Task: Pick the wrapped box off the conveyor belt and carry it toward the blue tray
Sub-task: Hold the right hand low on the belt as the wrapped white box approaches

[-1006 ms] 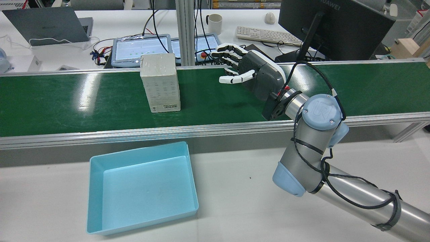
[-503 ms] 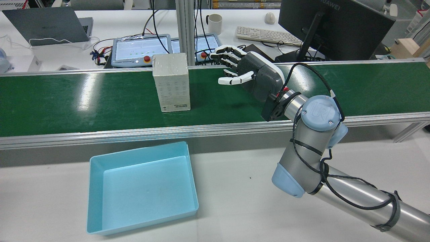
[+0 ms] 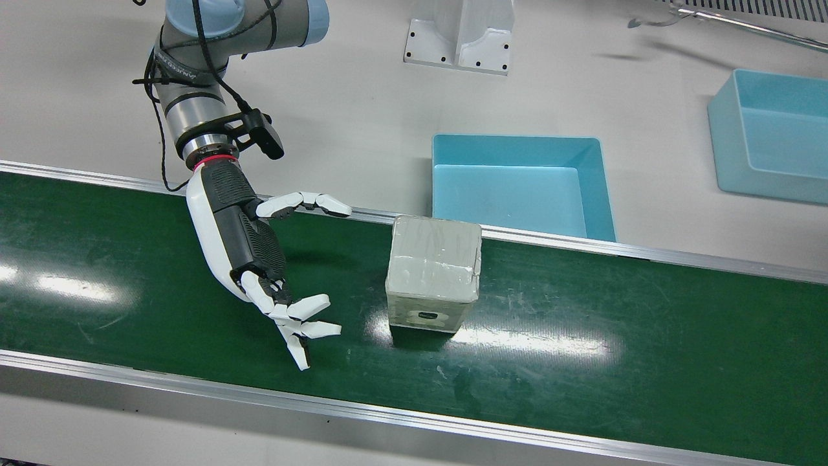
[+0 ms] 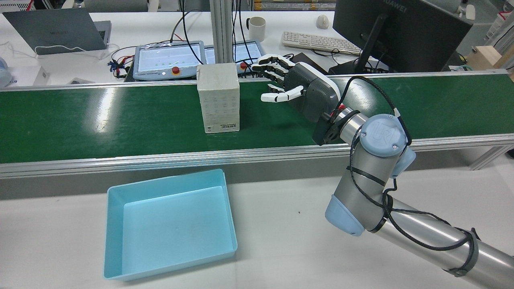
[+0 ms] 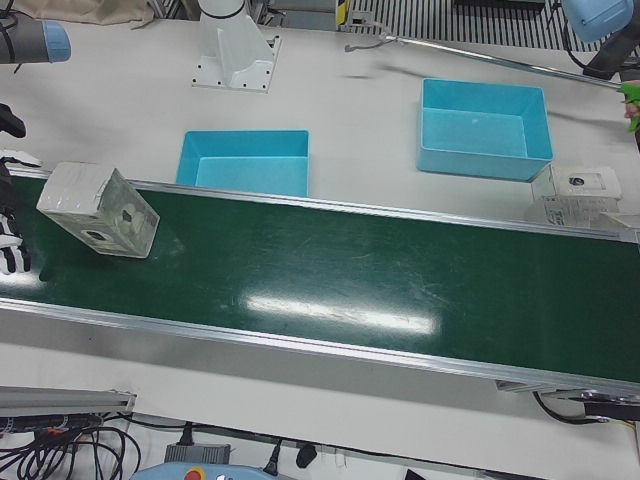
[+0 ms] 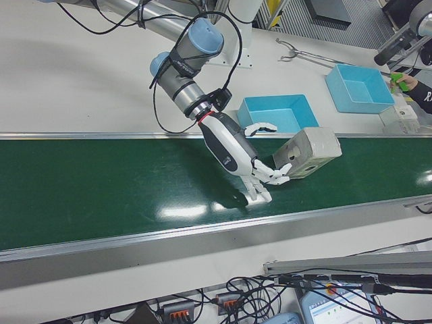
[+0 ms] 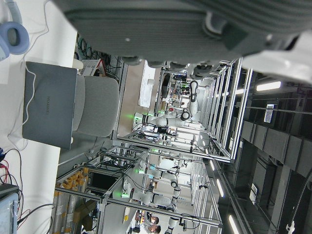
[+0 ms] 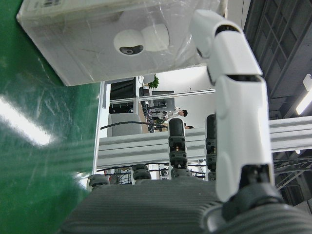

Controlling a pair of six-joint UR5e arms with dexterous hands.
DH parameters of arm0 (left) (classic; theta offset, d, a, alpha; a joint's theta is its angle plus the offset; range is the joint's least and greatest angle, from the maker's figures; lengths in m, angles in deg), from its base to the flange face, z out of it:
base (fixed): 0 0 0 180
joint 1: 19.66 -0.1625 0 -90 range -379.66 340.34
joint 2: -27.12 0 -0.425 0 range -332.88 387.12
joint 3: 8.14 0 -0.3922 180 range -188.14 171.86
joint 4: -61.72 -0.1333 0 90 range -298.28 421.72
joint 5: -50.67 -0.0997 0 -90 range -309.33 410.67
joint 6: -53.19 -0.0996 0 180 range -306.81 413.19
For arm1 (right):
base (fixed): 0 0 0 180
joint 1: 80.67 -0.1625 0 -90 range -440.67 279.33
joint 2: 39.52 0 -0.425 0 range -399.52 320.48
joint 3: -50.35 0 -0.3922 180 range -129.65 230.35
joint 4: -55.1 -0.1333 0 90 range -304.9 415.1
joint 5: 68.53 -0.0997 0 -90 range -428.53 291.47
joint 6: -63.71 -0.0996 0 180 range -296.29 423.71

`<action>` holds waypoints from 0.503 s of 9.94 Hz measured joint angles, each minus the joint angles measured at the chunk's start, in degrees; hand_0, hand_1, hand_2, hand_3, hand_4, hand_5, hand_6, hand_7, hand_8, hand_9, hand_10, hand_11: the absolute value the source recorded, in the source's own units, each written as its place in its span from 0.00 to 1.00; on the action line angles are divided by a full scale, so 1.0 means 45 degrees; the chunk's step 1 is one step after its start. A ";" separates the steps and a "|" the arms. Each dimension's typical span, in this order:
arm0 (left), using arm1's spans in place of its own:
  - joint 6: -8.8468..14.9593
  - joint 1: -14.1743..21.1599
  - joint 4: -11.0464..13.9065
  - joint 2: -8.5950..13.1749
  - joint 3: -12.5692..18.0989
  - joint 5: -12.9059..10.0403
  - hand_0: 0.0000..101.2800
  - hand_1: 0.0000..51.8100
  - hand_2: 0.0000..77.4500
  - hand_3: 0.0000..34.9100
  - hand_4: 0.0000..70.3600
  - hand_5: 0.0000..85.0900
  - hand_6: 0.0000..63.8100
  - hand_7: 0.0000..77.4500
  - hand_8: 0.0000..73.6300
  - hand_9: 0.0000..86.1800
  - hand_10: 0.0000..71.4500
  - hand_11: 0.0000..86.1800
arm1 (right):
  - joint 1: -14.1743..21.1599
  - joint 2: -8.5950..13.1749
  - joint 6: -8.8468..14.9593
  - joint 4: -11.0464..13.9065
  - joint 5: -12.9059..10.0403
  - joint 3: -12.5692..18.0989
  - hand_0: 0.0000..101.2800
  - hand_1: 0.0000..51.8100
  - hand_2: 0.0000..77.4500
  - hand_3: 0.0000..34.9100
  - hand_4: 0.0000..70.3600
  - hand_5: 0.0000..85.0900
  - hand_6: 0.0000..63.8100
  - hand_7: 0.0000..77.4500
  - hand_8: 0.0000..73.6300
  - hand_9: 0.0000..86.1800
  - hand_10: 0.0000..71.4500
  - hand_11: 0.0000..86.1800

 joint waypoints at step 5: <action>0.0000 0.0000 0.0000 -0.0001 0.0000 0.0000 0.00 0.00 0.01 0.00 0.00 0.01 0.00 0.00 0.00 0.00 0.00 0.00 | 0.0134 0.0012 0.0175 0.0007 -0.0015 -0.0033 0.49 0.36 0.32 0.65 0.15 0.46 0.06 0.33 0.00 0.07 0.00 0.02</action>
